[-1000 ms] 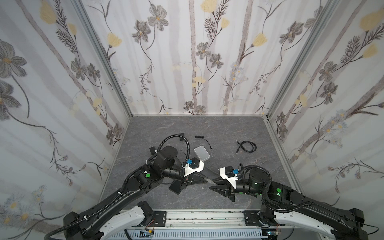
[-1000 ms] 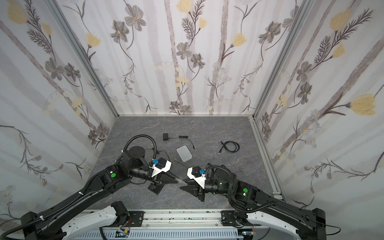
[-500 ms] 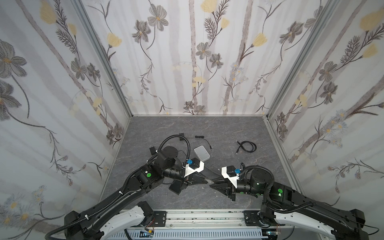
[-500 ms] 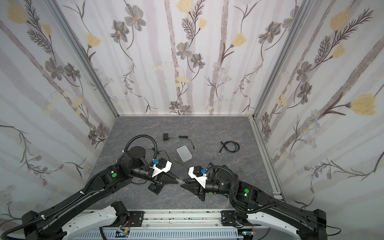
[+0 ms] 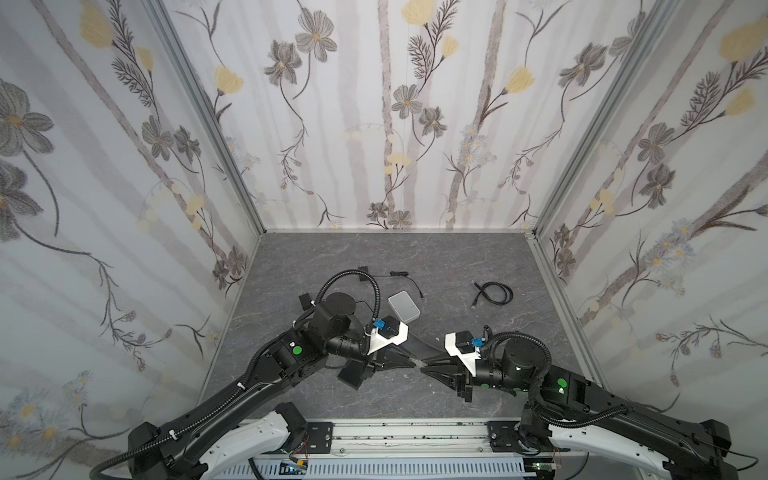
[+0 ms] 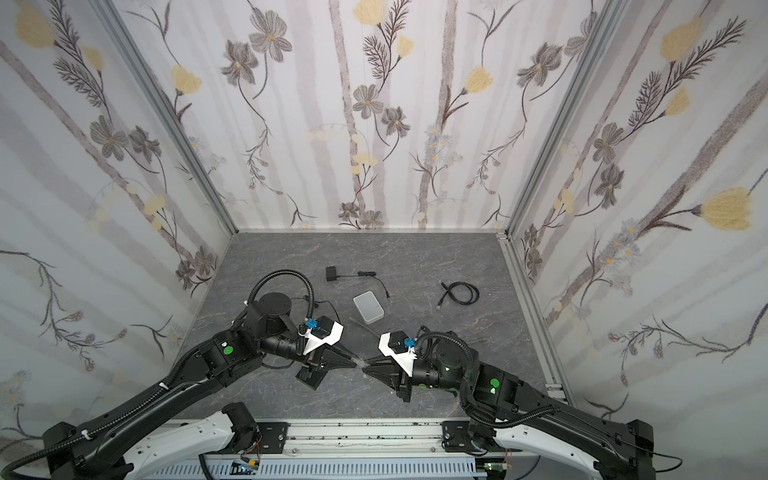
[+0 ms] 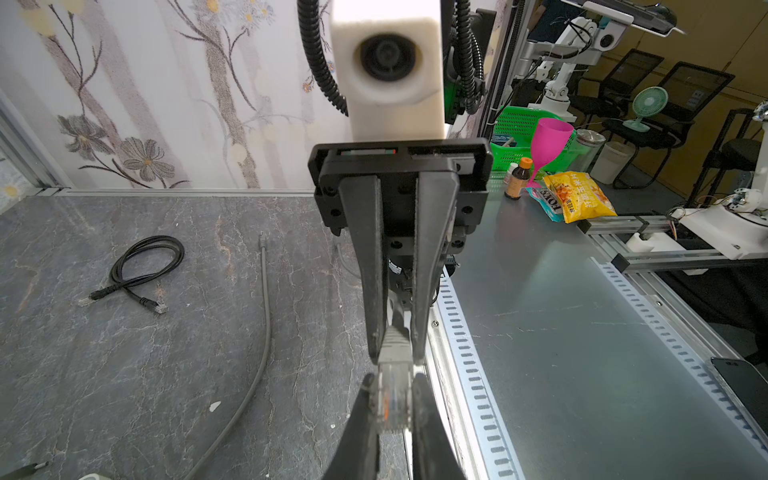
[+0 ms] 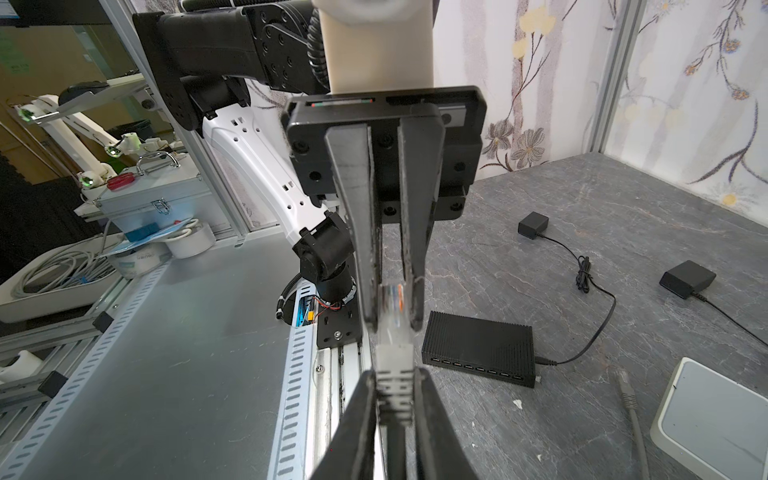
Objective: Insert the plug into the switch port
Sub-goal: 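Draw the left gripper back toward the robot while the right gripper keeps the plug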
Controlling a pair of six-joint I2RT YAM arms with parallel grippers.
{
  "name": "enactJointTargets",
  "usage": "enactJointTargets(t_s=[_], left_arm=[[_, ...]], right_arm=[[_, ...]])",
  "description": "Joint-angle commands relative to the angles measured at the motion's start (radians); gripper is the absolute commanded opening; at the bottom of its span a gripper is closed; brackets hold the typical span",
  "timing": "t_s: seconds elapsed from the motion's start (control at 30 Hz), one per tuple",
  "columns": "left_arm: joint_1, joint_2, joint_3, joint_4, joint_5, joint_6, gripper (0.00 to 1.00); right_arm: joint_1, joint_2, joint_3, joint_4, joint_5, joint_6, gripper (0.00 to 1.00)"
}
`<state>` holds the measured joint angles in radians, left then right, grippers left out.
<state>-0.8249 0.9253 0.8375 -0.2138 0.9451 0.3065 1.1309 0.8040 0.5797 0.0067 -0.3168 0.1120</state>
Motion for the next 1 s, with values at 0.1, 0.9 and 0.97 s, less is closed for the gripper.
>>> enactJointTargets(t_s=[0.1, 0.9, 0.97], left_arm=[[0.001, -0.024, -0.007, 0.068, -0.033, -0.037, 0.3], [0.041, -0.261, 0.004, -0.649, -0.957, -1.182, 1.0], [0.037, -0.301, -0.088, -0.649, -0.872, -1.292, 1.0]], right_arm=[[-0.001, -0.002, -0.001, 0.046, -0.003, 0.006, 0.06], [-0.003, 0.018, -0.209, 0.224, 0.099, 0.133, 0.0], [-0.003, 0.066, -0.204, 0.225, 0.063, 0.116, 0.0]])
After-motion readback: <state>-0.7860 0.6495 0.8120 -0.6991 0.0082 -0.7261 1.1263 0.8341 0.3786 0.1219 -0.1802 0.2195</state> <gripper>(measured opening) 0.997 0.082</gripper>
